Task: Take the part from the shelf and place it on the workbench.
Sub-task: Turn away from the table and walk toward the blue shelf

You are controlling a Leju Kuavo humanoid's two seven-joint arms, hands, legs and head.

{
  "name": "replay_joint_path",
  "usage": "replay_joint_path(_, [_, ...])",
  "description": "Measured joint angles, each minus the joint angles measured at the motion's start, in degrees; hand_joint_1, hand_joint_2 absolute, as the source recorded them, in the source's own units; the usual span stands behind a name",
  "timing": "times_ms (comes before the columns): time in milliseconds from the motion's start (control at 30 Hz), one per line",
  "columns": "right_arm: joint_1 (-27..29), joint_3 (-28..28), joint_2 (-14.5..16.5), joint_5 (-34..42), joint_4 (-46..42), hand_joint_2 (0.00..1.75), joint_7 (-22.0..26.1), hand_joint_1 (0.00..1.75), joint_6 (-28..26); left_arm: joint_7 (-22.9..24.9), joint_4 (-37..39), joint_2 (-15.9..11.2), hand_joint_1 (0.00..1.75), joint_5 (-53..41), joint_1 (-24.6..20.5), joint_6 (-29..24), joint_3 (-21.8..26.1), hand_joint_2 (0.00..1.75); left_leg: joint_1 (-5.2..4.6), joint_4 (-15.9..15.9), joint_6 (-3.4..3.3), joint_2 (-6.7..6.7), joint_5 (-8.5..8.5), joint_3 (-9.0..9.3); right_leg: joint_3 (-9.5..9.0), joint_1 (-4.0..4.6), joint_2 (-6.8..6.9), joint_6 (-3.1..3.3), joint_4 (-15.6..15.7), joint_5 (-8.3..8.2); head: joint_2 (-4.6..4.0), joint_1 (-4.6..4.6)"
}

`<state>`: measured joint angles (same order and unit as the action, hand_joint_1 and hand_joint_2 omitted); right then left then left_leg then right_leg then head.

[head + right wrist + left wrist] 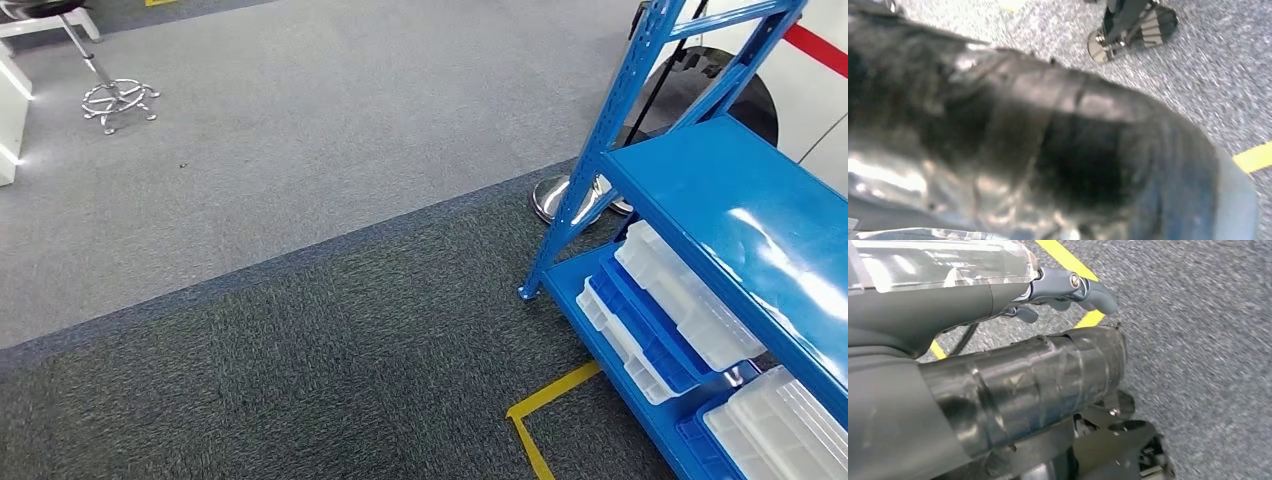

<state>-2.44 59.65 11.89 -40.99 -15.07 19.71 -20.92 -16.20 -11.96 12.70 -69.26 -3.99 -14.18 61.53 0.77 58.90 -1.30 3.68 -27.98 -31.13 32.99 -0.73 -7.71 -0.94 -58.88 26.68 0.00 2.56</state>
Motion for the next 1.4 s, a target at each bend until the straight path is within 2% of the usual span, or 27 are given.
replay_joint_path(33, [0.1, 0.0, 0.0, 0.0, 0.0, 0.00, 0.0, 0.00, 0.0, 0.0, 0.0, 0.0, 0.00, 0.0, 0.0, 0.0, 0.0, 0.00, 0.01, -0.3, -0.36, -0.71, 0.19, 0.10, 0.13, -0.07, 0.13, -0.30, -0.2, 0.08, 0.00, 0.00])
replay_joint_path(67, [0.2, 0.0, 0.0, -0.1, 0.0, 0.00, 0.0, 0.00, 0.0, 0.0, 0.0, 0.0, 0.00, 0.0, -0.1, 0.0, 0.0, 0.00, 0.08, -0.6, -0.77, -1.45, 0.39, 0.20, 0.53, -0.04, 1.16, -0.56, -0.9, 0.66, 0.00, 0.06])
replay_joint_path(167, [0.1, 0.0, 0.0, -0.2, 0.0, 0.00, 0.0, 0.00, 0.2, 0.0, 0.0, 0.1, 0.00, 0.0, 0.1, 0.0, 0.0, 0.00, 0.10, -1.0, -1.55, -3.93, 0.57, 0.27, 4.69, 0.03, 6.06, -1.14, -9.5, 5.52, 0.00, 0.18])
replay_joint_path(233, [0.0, 0.0, 0.0, -0.2, 0.0, 0.00, 0.0, 0.00, 0.3, 0.0, 0.0, 0.0, 0.00, 0.0, 0.2, 0.0, 0.0, 0.00, 0.00, -1.0, -1.63, -5.66, 0.41, 0.27, 7.40, -0.14, 7.04, -1.46, -15.1, 7.38, 0.00, 0.16])
replay_joint_path(267, [0.1, 0.0, 0.0, -0.2, 0.0, 0.00, 0.0, 0.00, 0.4, 0.0, 0.0, 0.0, 0.00, 0.0, 0.2, 0.1, 0.0, 0.00, -0.01, -0.9, -1.61, -6.46, 0.30, 0.32, 7.46, -0.22, 7.27, -1.56, -15.3, 6.80, 0.00, 0.16])
replay_joint_path(333, [0.2, 0.0, 0.0, -0.2, 0.0, 0.00, 0.0, 0.00, 0.6, 0.0, 0.0, 0.0, 0.00, 0.0, 0.1, 0.1, 0.0, 0.00, 0.00, -0.8, -1.43, -7.74, 0.00, 0.55, 4.69, -0.28, 8.19, -1.53, -10.3, 3.37, 0.00, 0.17])
replay_joint_path(367, [0.2, 0.0, 0.0, -0.2, 0.0, 0.00, 0.0, 0.00, 0.7, 0.0, 0.0, 0.0, 0.00, 0.0, 0.0, 0.1, 0.0, 0.00, -0.06, -0.7, -1.22, -8.32, -0.20, 0.75, 2.57, -0.08, 9.80, -1.25, -6.4, 1.85, 0.00, 0.17])
replay_joint_path(400, [0.1, 0.0, 0.0, -0.2, 0.0, 0.00, 0.1, 0.00, 0.7, 0.0, 0.0, 0.0, 0.00, 0.0, 0.0, 0.1, 0.0, 0.00, -0.21, -0.6, -0.92, -8.84, -0.42, 0.97, 0.93, 0.20, 11.19, -0.82, -3.2, 0.84, 0.00, 0.16])
replay_joint_path(467, [0.0, 0.0, 0.0, -0.2, 0.0, 0.00, 0.1, 0.00, 0.8, 0.0, 0.0, 0.0, 0.00, 0.0, 0.0, 0.1, 0.0, 0.00, -0.48, -0.7, -0.29, -9.88, -0.74, 1.37, -0.41, 0.81, 12.78, 0.07, -0.2, 0.52, 0.00, 0.13])
replay_joint_path(533, [0.0, 0.0, 0.0, -0.3, 0.0, 0.00, 0.2, 0.00, 0.8, 0.0, 0.0, 0.0, 0.00, 0.0, -0.2, 0.1, 0.0, 0.00, -0.53, -0.8, 0.36, -10.76, -1.00, 1.76, -0.30, 0.77, 11.40, 0.75, 0.0, 0.33, 0.00, 0.13])
replay_joint_path(600, [0.0, 0.0, -0.1, -0.4, 0.0, 0.00, 0.1, 0.00, 0.8, -0.1, 0.0, 0.0, 0.00, 0.0, -0.3, 0.1, 0.0, 0.00, -0.33, 1.0, 1.02, -9.01, -2.54, 1.34, -0.45, 0.42, 10.05, 1.54, 0.4, 0.05, 0.00, 0.09])
replay_joint_path(667, [-0.1, 0.0, -0.1, -0.6, 0.0, 0.00, 0.1, 0.00, 0.8, -0.1, 0.0, 0.0, 0.00, 0.0, -0.2, 0.1, 0.0, 0.00, -0.11, 7.0, 1.35, -5.76, -6.08, -1.30, -0.45, 0.29, 8.71, 2.13, 0.5, -0.12, 0.00, 0.03])
replay_joint_path(700, [-0.2, 0.0, -0.1, -0.6, 0.0, 0.00, 0.1, 0.00, 0.8, -0.2, 0.0, 0.0, 0.00, 0.0, -0.1, 0.1, 0.0, 0.00, -0.08, 10.9, 1.40, -4.85, -7.83, -3.19, -0.37, 0.36, 7.96, 2.29, 0.5, -0.15, 0.00, 0.02])
replay_joint_path(733, [-0.2, 0.0, -0.1, -0.7, 0.0, 0.00, 0.0, 0.00, 0.8, -0.2, 0.0, 0.0, 0.00, 0.0, 0.0, 0.2, 0.0, 0.00, -0.06, 14.0, 1.41, -4.42, -8.77, -4.77, -0.32, 0.43, 7.11, 2.36, 0.4, -0.16, 0.00, 0.02])
replay_joint_path(767, [-0.1, 0.0, -0.1, -0.8, 0.0, 0.00, 0.0, 0.00, 0.8, -0.2, 0.0, 0.0, 0.00, 0.0, 0.1, 0.2, 0.0, 0.00, -0.07, 15.3, 1.35, -4.22, -8.55, -5.61, -0.30, 0.49, 6.21, 2.39, 0.3, -0.16, 0.00, 0.01])
replay_joint_path(800, [-0.1, 0.0, -0.1, -0.8, 0.0, 0.00, 0.0, 0.00, 0.8, -0.2, 0.0, 0.0, 0.00, 0.0, 0.1, 0.2, 0.0, 0.00, -0.07, 14.3, 1.21, -4.08, -7.14, -5.40, -0.33, 0.53, 5.32, 2.38, 0.2, -0.14, 0.00, 0.01])
replay_joint_path(833, [-0.1, 0.0, -0.1, -0.8, 0.0, 0.00, 0.0, 0.00, 0.8, -0.2, 0.0, 0.0, 0.00, 0.0, 0.1, 0.2, 0.0, 0.00, -0.07, 11.3, 0.99, -3.72, -4.91, -4.24, -0.41, 0.56, 4.46, 2.36, 0.1, -0.12, 0.00, 0.01])
replay_joint_path(900, [-0.1, 0.0, -0.1, -0.9, 0.0, 0.00, 0.1, 0.00, 0.8, -0.2, 0.0, 0.0, 0.00, 0.0, 0.1, 0.2, 0.0, 0.00, -0.06, 3.5, 0.42, -1.15, -1.07, -1.18, -0.39, 0.57, 3.00, 2.15, 0.0, -0.06, 0.00, 0.03])
replay_joint_path(967, [-0.1, 0.0, -0.1, -1.0, 0.0, 0.00, 0.1, 0.00, 0.9, -0.3, 0.0, -0.1, 0.00, -0.1, 0.0, 0.3, 0.0, 0.00, -0.16, -0.4, 0.15, 0.70, 0.03, 0.25, -0.05, 0.44, 1.79, 1.53, -0.1, -0.15, 0.00, 0.04])
replay_joint_path(1033, [0.0, 0.0, -0.1, -1.0, 0.0, 0.00, 0.2, 0.00, 1.0, -0.4, 0.0, -0.1, 0.00, -0.1, -0.1, 0.3, 0.0, 0.00, -0.20, -0.8, -0.06, -0.15, 0.13, 0.52, 0.23, 0.33, 0.63, 0.70, 0.0, -0.38, 0.00, 0.03])
replay_joint_path(1067, [0.1, 0.0, -0.1, -1.0, 0.0, 0.00, 0.2, 0.00, 1.0, -0.4, 0.0, 0.0, 0.00, -0.1, -0.2, 0.3, 0.0, 0.00, -0.10, -1.1, -0.34, -0.80, 0.34, 0.75, 0.32, 0.37, 0.99, 0.37, -0.2, -0.21, 0.00, 0.04])
replay_joint_path(1133, [0.1, 0.0, -0.2, -1.0, 0.0, 0.00, 0.2, 0.00, 0.9, -0.4, 0.0, 0.0, 0.00, -0.1, -0.2, 0.3, 0.0, 0.00, 0.20, -1.9, -1.04, -2.29, 0.74, 1.10, 1.70, 0.53, 3.64, -0.26, -3.2, 1.80, -0.01, 0.22])
replay_joint_path(1200, [0.0, 0.0, -0.2, -1.1, 0.0, 0.00, 0.2, 0.00, 1.0, -0.5, 0.0, 0.0, 0.00, -0.1, -0.1, 0.4, 0.0, 0.00, 0.17, -2.0, -1.40, -3.92, 0.71, 1.14, 5.25, 0.29, 6.41, -0.82, -10.3, 5.45, -0.01, 0.39])
replay_joint_path(1267, [-0.1, 0.0, -0.2, -1.2, 0.0, 0.00, 0.2, 0.00, 1.0, -0.5, 0.0, 0.0, 0.00, -0.1, 0.0, 0.4, 0.0, 0.00, 0.16, -1.9, -1.34, -5.57, 0.47, 1.21, 8.06, -0.20, 7.09, -1.39, -15.6, 6.85, 0.00, 0.39])
replay_joint_path(1300, [0.0, 0.0, -0.2, -1.2, 0.0, 0.00, 0.2, 0.00, 1.0, -0.6, 0.0, 0.0, 0.00, -0.1, 0.0, 0.4, 0.0, 0.00, 0.19, -1.9, -1.23, -6.30, 0.31, 1.33, 7.92, -0.47, 7.32, -1.63, -15.2, 5.88, 0.00, 0.39])
replay_joint_path(1333, [0.0, 0.0, -0.3, -1.2, 0.0, 0.00, 0.2, 0.00, 1.0, -0.6, 0.0, 0.0, 0.00, -0.1, 0.0, 0.3, 0.0, 0.00, 0.24, -1.8, -1.04, -6.95, 0.10, 1.54, 6.60, -0.71, 7.77, -1.82, -12.6, 4.01, 0.00, 0.39])
replay_joint_path(1400, [0.1, 0.0, -0.3, -1.2, 0.0, 0.00, 0.1, 0.00, 1.0, -0.6, 0.0, 0.0, 0.00, -0.1, -0.1, 0.3, 0.0, 0.00, 0.20, -1.6, -0.37, -8.08, -0.50, 2.00, 2.50, -0.71, 9.88, -1.79, -4.8, 0.45, 0.00, 0.40])
